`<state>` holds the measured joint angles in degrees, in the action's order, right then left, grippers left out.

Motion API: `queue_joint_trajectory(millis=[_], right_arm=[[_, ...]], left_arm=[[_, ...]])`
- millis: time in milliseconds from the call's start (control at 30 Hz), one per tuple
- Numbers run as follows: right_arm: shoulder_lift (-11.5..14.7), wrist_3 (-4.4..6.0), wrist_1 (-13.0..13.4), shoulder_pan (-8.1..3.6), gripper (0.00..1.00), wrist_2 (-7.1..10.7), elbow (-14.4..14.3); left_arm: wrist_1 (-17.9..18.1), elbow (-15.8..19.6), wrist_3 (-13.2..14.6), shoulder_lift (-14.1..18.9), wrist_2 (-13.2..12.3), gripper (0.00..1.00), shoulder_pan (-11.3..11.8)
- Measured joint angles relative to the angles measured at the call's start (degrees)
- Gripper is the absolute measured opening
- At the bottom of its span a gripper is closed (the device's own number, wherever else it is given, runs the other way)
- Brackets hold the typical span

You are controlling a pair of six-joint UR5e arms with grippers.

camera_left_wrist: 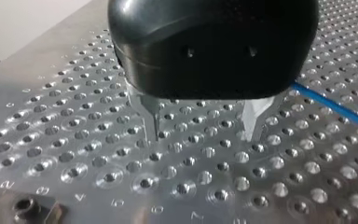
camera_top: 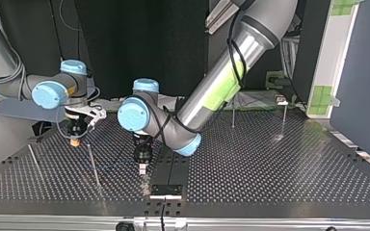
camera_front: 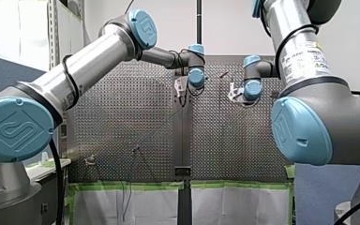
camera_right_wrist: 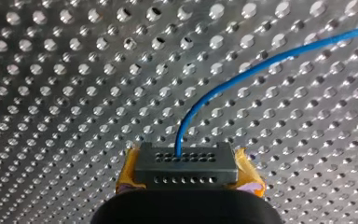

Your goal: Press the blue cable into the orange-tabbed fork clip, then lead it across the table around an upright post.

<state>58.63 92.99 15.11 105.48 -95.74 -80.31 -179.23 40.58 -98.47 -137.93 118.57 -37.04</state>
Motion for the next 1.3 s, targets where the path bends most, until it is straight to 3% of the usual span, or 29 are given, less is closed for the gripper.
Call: queue_joint_trajectory(millis=[233, 1000, 1300], right_arm=[[-1.35, 0.02, 1.64, -0.22, 0.00, -0.06, -0.78], [-7.18, -0.51, 1.86, -0.18, 0.00, -0.96, -0.93], [-8.06, -1.02, 1.93, -0.11, 0.00, -1.10, -0.95]], left_arm=[[-0.09, 0.01, 0.26, 0.00, 1.85, 0.98, 0.02], [-0.51, 0.00, 1.08, 0.00, 2.27, 0.98, 0.04], [-0.52, 0.01, 1.09, 0.00, 2.32, 0.98, -0.12]])
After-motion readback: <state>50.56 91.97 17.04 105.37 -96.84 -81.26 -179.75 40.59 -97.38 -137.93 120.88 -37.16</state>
